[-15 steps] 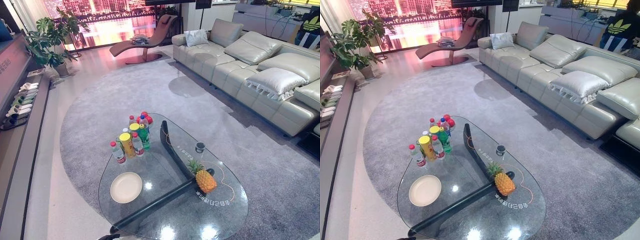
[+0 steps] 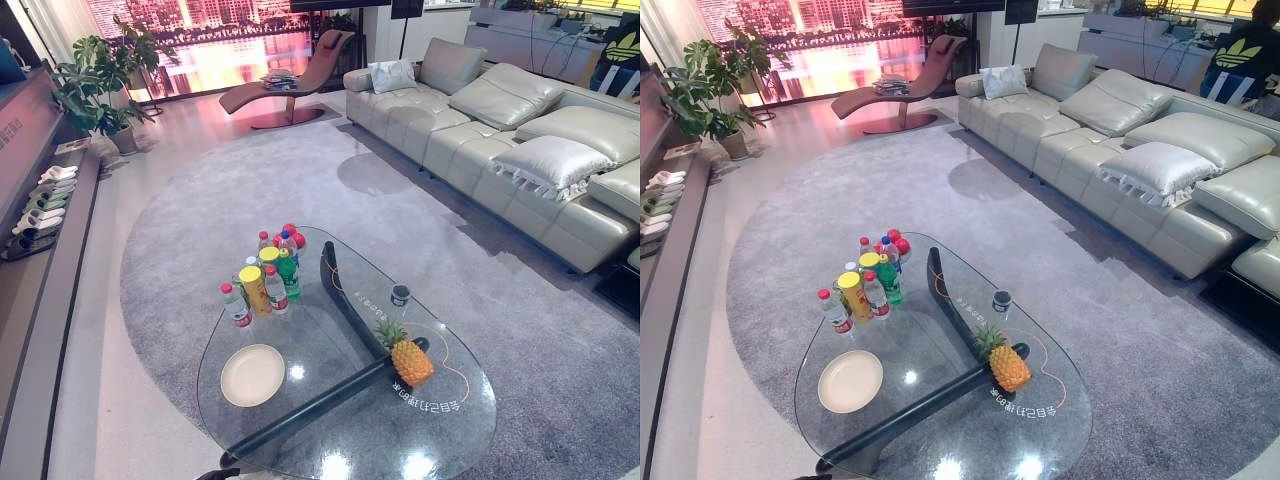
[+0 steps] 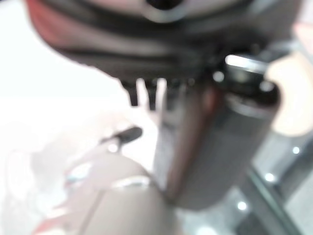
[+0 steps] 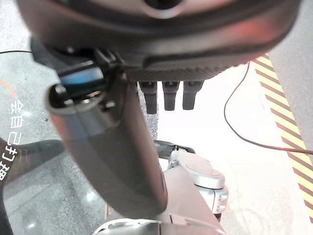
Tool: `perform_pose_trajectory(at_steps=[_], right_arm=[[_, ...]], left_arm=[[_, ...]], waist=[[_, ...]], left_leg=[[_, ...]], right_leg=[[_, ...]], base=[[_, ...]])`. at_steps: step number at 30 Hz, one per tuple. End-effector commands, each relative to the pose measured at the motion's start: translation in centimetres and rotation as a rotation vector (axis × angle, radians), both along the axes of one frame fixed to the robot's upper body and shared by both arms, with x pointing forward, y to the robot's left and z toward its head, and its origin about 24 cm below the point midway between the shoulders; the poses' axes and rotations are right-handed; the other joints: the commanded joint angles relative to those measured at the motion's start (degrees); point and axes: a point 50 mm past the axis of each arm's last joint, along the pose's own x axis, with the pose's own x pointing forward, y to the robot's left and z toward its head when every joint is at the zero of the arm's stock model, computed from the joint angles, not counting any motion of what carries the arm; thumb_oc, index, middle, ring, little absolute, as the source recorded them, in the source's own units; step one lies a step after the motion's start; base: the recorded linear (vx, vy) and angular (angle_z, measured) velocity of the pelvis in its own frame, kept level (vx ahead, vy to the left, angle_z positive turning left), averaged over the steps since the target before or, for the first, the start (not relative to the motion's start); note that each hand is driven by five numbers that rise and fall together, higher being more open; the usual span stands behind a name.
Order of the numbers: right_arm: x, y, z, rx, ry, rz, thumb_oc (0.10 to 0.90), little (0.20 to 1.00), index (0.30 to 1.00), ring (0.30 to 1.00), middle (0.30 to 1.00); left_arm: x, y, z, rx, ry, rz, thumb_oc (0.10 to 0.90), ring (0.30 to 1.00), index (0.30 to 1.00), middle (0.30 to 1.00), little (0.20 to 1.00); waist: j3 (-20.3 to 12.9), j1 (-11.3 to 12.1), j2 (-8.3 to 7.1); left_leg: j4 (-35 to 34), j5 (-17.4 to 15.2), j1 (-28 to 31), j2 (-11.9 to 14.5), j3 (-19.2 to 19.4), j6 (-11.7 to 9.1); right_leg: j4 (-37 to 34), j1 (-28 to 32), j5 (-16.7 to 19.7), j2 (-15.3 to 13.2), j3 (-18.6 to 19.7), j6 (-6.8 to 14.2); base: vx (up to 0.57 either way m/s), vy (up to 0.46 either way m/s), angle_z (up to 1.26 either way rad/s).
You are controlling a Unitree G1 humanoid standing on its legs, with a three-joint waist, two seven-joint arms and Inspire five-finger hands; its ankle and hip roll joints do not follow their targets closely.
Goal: Pick up the fruit to the plate
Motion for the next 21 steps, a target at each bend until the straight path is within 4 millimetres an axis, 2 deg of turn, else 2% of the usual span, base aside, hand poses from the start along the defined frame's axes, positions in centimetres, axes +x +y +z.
perform_pose_trajectory(at_steps=[1, 6, 12, 16, 21], right_arm=[[2.7, -0.9, 0.6, -0.046, -0.044, 0.013, 0.8, 0.9, 0.9, 0.9, 0.9], [2.8, -1.0, 0.7, -0.05, -0.044, 0.021, 0.8, 0.9, 0.9, 0.9, 0.9], [3.5, -1.3, 0.9, -0.053, -0.061, 0.037, 0.8, 0.9, 0.9, 0.9, 0.9], [4.8, -1.8, 1.4, -0.067, -0.091, 0.06, 0.8, 0.9, 0.9, 0.9, 0.9], [7.5, -2.7, 2.5, -0.111, -0.179, 0.061, 0.8, 0.9, 0.9, 0.9, 0.9]], left_arm=[[2.2, 0.5, 0.5, 0.026, -0.026, -0.029, 0.8, 0.9, 0.9, 0.9, 0.9], [2.2, 0.5, 0.5, 0.025, -0.027, -0.022, 0.8, 0.9, 0.9, 0.9, 0.9], [2.1, 0.5, 0.5, 0.021, -0.028, 0.001, 0.8, 0.9, 0.9, 0.9, 0.9], [3.2, 0.2, 0.7, 0.009, -0.075, 0.051, 0.8, 0.9, 0.9, 0.9, 0.9], [7.1, 0.2, 2.0, -0.002, -0.211, 0.091, 0.8, 0.9, 0.9, 0.9, 0.9]], waist=[[1.7, 0.4, -0.12], [2.0, 0.4, -0.1], [4.1, 0.5, 0.29], [7.3, 0.3, 1.14], [15.5, -0.3, 1.72]], left_leg=[[0.3, -1.2, 1.4, 2.4, -0.5, -0.7], [0.3, -1.1, 1.1, 2.5, -0.7, -0.8], [0.3, -0.3, -1.1, 2.5, -1.4, -0.8], [0.3, 1.1, -5.9, 2.4, -2.2, -0.7], [0.3, 2.9, -15.7, 0.8, -3.8, -0.2]], right_leg=[[0.3, -0.5, 5.5, -4.6, -4.6, 1.9], [0.3, -0.7, 5.5, -4.5, -4.5, 1.9], [0.3, -2.9, 6.0, -4.4, -4.1, 1.8], [0.3, -8.1, 7.5, -4.7, -3.4, 1.7], [0.3, -18.6, 10.4, -4.2, -1.6, 1.3]], base=[[0.0, 0.0, 0.0], [0.0, 0.0, 0.0], [0.01, 0.002, 0.0], [-0.1, 0.065, -0.01], [-0.22, 0.03, 0.0]])
